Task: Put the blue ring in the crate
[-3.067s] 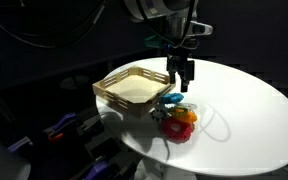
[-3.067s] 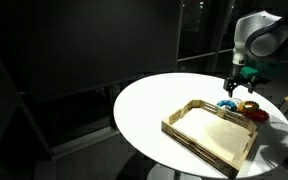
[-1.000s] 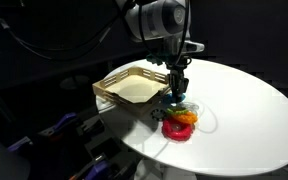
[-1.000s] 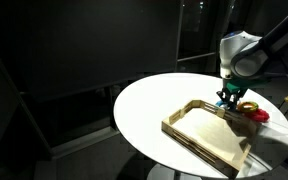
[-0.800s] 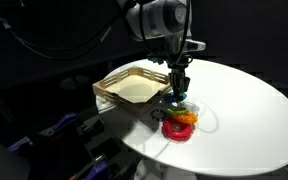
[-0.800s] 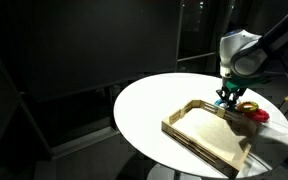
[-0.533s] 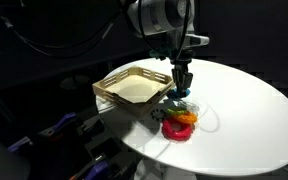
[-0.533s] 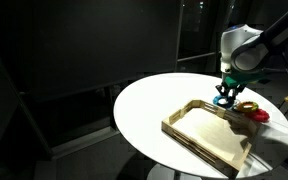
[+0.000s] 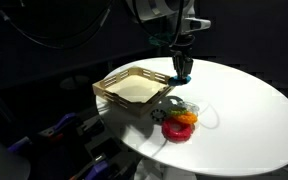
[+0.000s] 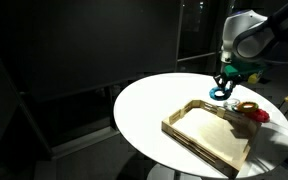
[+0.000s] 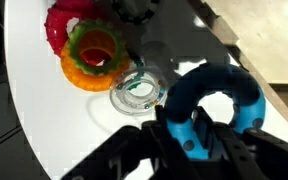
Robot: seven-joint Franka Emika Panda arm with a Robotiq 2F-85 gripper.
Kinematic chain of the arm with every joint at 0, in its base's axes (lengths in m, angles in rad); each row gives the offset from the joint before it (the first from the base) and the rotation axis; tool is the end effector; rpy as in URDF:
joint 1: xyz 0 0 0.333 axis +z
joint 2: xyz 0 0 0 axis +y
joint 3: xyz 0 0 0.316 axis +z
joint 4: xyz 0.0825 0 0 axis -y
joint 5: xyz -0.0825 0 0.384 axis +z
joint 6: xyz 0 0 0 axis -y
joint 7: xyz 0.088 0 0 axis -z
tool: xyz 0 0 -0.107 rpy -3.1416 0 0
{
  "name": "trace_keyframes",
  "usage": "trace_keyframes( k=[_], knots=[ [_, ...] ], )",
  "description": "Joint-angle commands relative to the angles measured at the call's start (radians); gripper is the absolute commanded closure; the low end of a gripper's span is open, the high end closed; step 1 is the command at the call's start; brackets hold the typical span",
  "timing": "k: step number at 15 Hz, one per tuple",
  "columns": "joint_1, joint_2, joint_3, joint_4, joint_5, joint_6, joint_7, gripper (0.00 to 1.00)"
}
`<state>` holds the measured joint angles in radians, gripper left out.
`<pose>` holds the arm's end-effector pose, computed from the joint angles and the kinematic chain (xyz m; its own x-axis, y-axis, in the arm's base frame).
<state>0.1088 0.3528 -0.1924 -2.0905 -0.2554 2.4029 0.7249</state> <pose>0.5789 -0.0488 0.2534 0.8242 -0.5567 0.1041 -0.5653 -0.7974 0.2113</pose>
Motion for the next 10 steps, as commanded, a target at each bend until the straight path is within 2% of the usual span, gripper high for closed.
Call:
trace_keyframes(
  k=[1, 10],
  knots=[
    [-0.03, -0.064, 0.052, -0.032, 0.076, -0.031, -0.071, 0.9],
    [-0.027, -0.063, 0.131, -0.046, 0.237, -0.061, -0.196, 0.9]
  ],
)
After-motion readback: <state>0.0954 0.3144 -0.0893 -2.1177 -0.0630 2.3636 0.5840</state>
